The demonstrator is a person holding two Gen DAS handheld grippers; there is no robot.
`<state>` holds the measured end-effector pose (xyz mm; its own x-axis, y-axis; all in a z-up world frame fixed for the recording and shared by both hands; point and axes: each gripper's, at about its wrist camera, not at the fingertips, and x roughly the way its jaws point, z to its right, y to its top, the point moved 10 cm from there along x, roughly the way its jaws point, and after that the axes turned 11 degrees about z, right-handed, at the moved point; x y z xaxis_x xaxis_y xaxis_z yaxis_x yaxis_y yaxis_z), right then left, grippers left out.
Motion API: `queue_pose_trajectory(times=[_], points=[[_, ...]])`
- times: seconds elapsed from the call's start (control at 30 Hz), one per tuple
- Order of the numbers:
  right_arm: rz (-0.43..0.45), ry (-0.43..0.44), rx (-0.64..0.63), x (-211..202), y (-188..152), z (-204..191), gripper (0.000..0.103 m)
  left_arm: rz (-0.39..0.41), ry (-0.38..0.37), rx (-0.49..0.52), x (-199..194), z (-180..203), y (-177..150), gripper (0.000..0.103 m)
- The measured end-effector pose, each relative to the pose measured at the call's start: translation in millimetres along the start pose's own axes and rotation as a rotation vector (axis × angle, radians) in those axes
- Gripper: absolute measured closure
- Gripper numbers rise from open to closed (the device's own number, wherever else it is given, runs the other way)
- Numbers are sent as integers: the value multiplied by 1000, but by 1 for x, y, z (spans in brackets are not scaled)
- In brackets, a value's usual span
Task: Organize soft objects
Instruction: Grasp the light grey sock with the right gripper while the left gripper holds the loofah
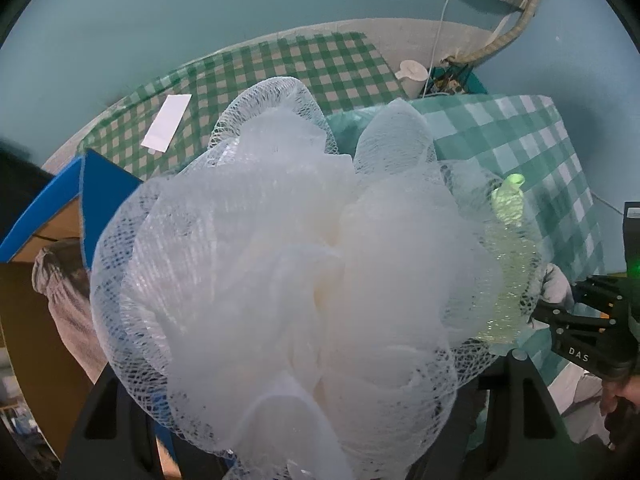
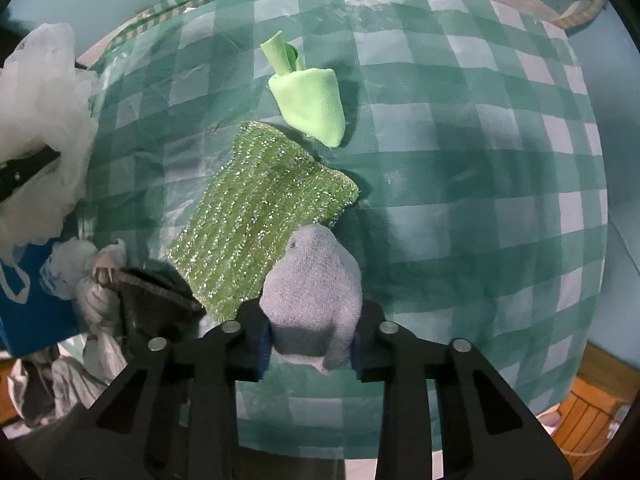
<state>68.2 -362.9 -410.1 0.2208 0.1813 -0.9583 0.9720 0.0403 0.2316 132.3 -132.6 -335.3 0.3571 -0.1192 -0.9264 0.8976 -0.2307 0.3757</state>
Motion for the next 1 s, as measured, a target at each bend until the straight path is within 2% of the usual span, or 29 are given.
queue_pose_trajectory(times=[0.3, 0.77, 1.0], points=[[61, 9, -69, -36, 3, -13, 77, 51, -21, -21, -29, 0, 3, 31], [121, 23, -163, -81, 33, -36, 77, 134, -20, -68, -82, -6, 3, 31], [144, 44, -212, -98, 48, -61, 76, 165, -24, -82, -107, -9, -1, 31]])
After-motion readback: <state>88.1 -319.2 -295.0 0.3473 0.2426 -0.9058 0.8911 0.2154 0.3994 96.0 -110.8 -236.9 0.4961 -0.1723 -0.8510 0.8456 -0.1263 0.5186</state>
